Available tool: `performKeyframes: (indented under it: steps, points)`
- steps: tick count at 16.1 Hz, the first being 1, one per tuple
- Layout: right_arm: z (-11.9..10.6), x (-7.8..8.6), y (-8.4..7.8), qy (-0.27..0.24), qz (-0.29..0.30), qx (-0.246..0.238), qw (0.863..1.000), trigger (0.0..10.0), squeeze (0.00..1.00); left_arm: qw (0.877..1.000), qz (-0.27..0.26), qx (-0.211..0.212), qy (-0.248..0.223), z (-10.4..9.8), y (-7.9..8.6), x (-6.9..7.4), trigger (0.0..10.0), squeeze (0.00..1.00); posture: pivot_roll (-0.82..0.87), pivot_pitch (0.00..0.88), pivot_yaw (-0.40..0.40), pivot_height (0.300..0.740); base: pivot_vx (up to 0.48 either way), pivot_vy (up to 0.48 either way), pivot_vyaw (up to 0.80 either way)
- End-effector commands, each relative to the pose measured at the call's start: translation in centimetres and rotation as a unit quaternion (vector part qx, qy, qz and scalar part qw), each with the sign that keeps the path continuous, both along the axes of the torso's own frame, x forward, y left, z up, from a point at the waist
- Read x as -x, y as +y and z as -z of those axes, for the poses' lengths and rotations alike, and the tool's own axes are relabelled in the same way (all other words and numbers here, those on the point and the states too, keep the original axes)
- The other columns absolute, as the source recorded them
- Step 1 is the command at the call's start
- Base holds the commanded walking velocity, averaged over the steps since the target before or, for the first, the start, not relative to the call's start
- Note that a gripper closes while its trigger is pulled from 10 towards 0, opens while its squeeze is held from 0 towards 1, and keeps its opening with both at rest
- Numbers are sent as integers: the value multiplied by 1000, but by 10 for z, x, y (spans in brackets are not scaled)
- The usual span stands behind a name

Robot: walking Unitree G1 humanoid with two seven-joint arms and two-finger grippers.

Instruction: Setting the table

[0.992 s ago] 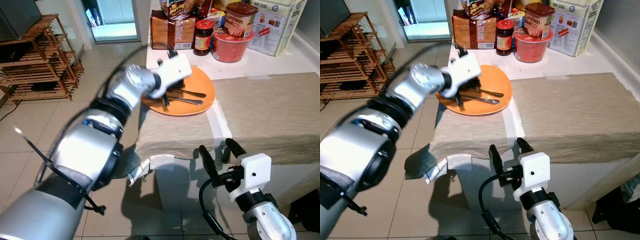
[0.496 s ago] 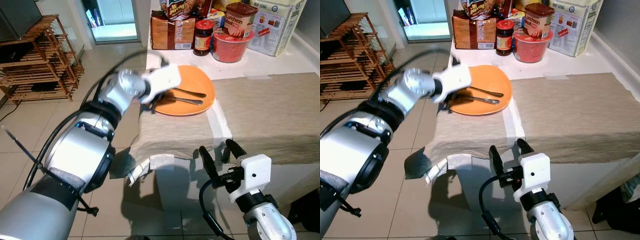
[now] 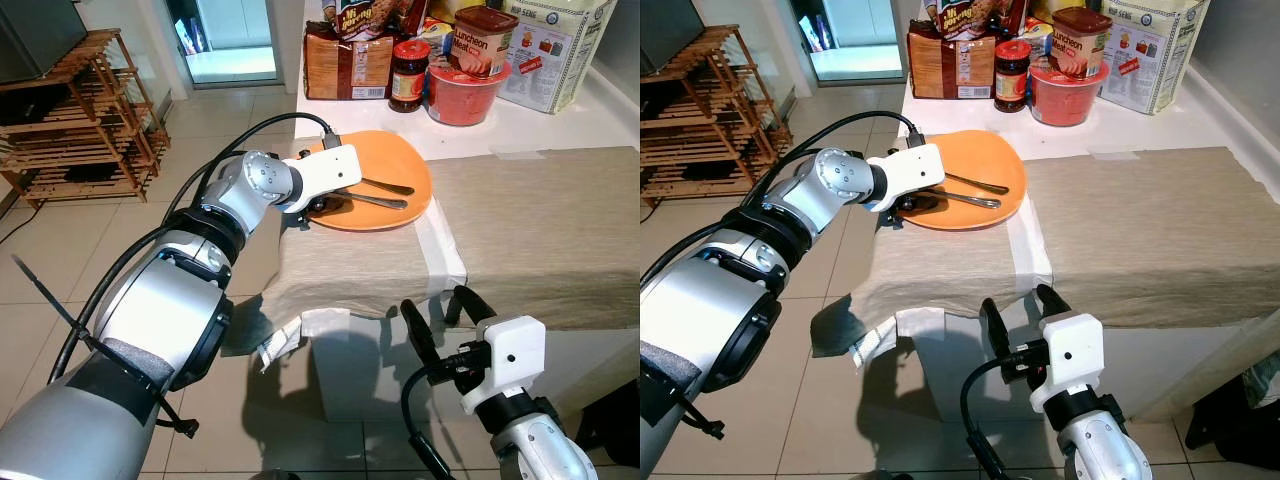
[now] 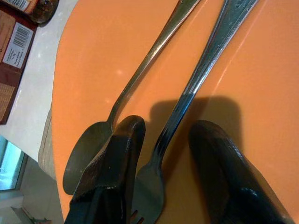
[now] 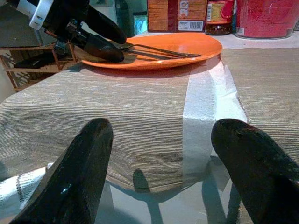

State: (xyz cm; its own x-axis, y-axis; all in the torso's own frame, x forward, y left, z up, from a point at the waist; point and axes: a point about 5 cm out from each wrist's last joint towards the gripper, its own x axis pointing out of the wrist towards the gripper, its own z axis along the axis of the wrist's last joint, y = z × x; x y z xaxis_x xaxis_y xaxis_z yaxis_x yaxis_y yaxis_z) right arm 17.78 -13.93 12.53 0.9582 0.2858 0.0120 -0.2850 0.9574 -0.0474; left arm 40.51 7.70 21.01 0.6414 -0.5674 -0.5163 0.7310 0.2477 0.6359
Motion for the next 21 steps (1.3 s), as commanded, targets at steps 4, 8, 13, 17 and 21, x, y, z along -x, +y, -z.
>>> performKeyframes:
  steps: [4, 8, 13, 17, 21]
  points:
    - [-4, 2, 1, -6, -5, 1, 1000, 10000, 0, 1000, -11, -10, 4, 0, -2, -1, 10000, 0, -156, 69, 100, 740, 0, 0, 0]
    - [-4, 3, 1, -6, -1, -1, 1000, 10000, 0, 998, -22, -8, 56, 14, 0, 3, 0, 0, -160, 74, 104, 740, 0, 0, 0]
    - [-5, 3, 2, -6, -1, -2, 1000, 10000, 0, 994, -36, -5, 104, 30, 5, 7, 0, 0, -159, 79, 104, 740, 0, 0, 0]
    - [-5, 3, 2, -6, -2, -2, 1000, 10000, 0, 994, -34, 0, 107, 30, 5, 8, 0, 0, -159, 80, 103, 740, 0, 0, 0]
    - [-5, 3, 2, -5, -2, -2, 1000, 10000, 0, 996, -29, 16, 82, 19, 2, 4, 0, 0, -156, 81, 101, 740, 0, 0, 0]
